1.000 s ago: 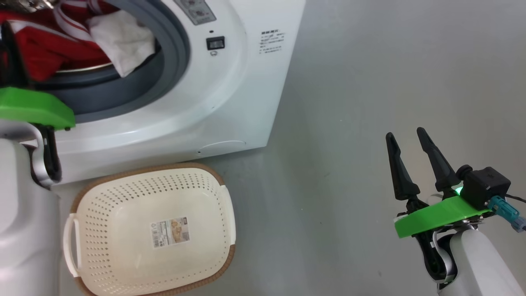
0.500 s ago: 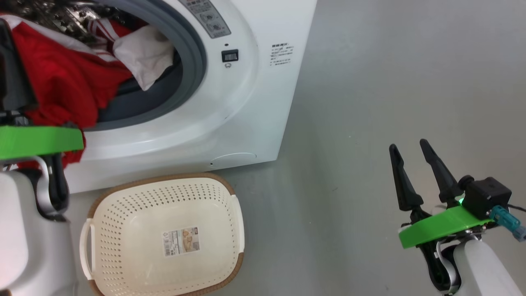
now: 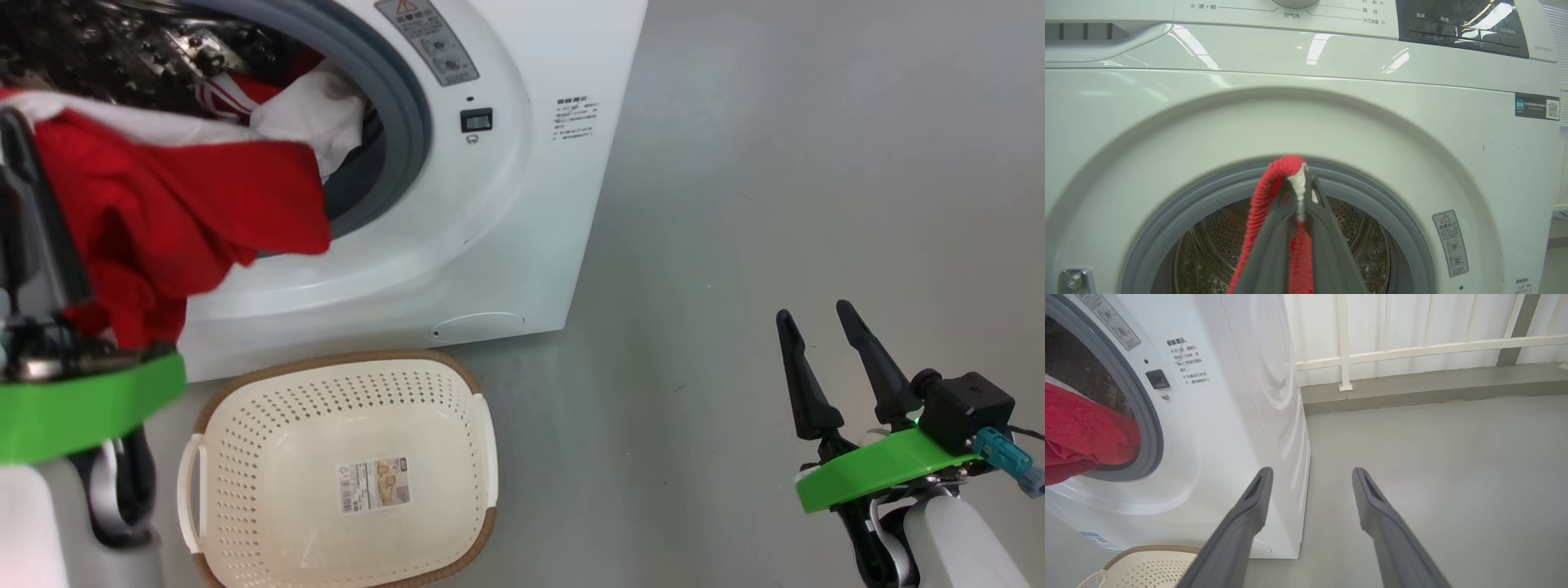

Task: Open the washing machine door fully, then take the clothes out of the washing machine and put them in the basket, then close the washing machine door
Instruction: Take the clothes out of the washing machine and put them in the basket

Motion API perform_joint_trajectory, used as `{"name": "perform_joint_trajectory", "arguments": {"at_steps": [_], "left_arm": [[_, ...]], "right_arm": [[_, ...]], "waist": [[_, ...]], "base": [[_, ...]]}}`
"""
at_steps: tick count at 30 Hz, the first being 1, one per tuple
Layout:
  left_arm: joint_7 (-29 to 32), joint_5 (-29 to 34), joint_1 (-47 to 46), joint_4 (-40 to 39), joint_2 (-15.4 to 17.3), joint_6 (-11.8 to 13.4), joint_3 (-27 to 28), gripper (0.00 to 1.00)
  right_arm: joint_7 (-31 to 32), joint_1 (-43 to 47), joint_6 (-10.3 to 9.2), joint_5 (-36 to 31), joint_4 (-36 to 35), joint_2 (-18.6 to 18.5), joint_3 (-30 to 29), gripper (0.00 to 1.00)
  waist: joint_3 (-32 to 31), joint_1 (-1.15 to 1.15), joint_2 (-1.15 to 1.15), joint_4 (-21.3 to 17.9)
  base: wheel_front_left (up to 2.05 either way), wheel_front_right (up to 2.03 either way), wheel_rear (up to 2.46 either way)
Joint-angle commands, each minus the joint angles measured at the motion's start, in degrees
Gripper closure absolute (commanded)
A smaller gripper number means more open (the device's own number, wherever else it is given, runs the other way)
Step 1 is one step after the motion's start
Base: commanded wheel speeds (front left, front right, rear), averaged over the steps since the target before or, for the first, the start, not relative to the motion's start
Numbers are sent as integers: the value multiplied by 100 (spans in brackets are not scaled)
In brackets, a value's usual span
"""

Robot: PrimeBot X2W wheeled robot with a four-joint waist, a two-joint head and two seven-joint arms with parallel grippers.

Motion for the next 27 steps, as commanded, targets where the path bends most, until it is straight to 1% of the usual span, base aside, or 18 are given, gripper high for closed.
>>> {"name": "perform_joint_trajectory", "arguments": {"at_steps": [1,3,6,8,11,15,19,27], "left_arm": [[-20,0,177,-245,105,4,103,100],[-20,-12,409,-375,94,46,-5,100],[-20,-178,782,-397,88,193,-255,100],[-20,-400,1013,-269,86,316,-436,100],[-20,-481,1265,11,86,423,-655,100],[-20,-536,1425,447,85,491,-854,100],[-20,-572,1440,948,85,507,-975,100],[-20,-482,1254,2113,85,467,-1098,100]], "right_arm": [[-37,32,35,-23,-140,-79,93,0],[-37,34,35,-28,-143,-89,99,0],[-37,16,35,-35,-144,-91,115,0],[-37,3,35,-33,-149,-94,132,0],[-37,-31,35,-30,-157,-99,155,0],[-37,-107,35,-22,-182,-107,180,0],[-37,-193,35,-10,-195,-110,199,0],[-37,-345,35,9,-213,-94,211,0]], "waist": [[5,0,0,29],[20,0,0,58],[58,0,0,102],[96,0,0,131],[165,0,0,161],[297,0,0,160],[452,0,0,127],[738,0,0,13]], "base": [[0,0,0],[0,0,0],[0,0,0],[0,0,0],[0,0,0],[0,0,0],[0,0,0],[0,0,0]]}}
